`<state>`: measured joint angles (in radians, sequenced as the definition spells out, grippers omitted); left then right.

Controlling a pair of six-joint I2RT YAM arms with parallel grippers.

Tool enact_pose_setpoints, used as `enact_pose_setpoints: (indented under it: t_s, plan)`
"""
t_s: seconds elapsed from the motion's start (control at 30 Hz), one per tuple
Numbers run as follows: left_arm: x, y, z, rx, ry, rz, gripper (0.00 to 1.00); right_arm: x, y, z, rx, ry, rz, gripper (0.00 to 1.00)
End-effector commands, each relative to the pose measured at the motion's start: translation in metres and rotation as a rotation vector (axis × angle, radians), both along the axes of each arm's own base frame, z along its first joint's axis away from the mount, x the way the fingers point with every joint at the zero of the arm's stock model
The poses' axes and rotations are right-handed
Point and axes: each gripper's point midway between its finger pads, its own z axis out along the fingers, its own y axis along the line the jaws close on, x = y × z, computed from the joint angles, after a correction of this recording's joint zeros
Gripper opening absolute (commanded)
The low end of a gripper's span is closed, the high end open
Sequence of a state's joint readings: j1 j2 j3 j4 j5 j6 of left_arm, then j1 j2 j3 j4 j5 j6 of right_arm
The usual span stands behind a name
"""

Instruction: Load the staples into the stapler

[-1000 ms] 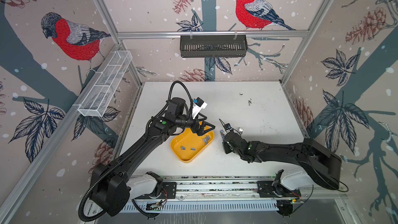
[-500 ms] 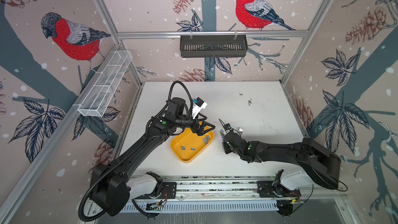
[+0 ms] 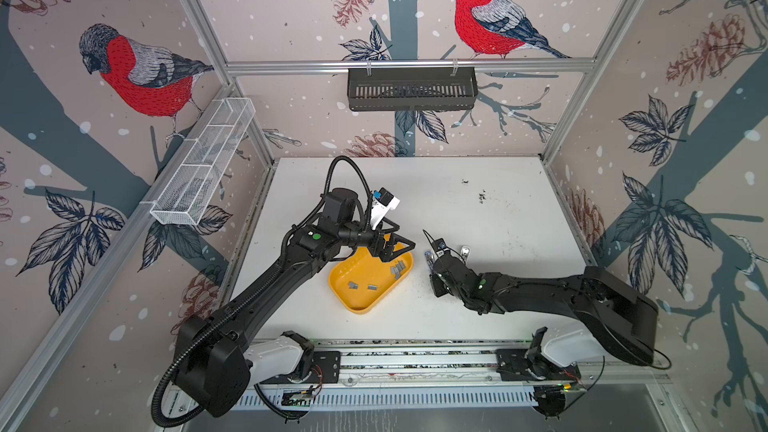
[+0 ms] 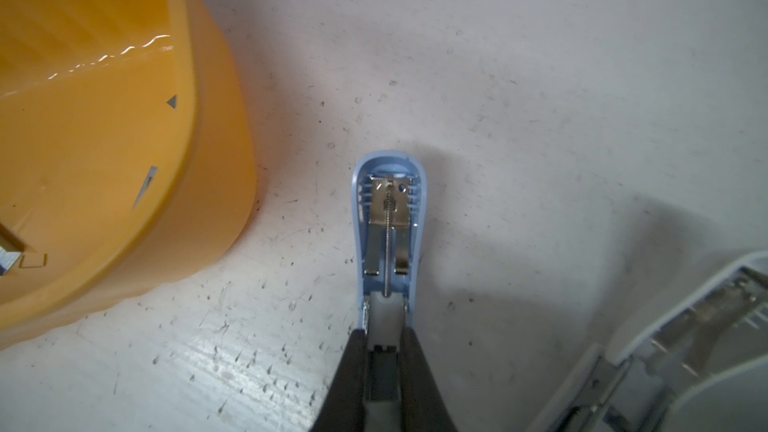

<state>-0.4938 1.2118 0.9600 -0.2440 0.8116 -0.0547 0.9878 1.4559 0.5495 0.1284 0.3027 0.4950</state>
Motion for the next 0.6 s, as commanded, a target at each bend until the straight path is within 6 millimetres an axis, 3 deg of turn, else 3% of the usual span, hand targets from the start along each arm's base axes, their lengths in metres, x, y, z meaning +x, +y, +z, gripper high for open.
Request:
enact_pose_setpoints:
  t_s: [0.0, 0.57]
  plan:
    - [-0.0005, -0.0005, 0.0044, -0.008, -0.016, -0.011, 0.96, 0.0004, -0.0006, -0.0012, -0.003, -0.004, -0.007, 0.11]
    - [0.0000, -0.0007, 0.0037, -0.007, -0.015, -0.011, 0.96, 0.0001, -0.0019, -0.0051, -0.014, 0.001, -0.009, 0.13]
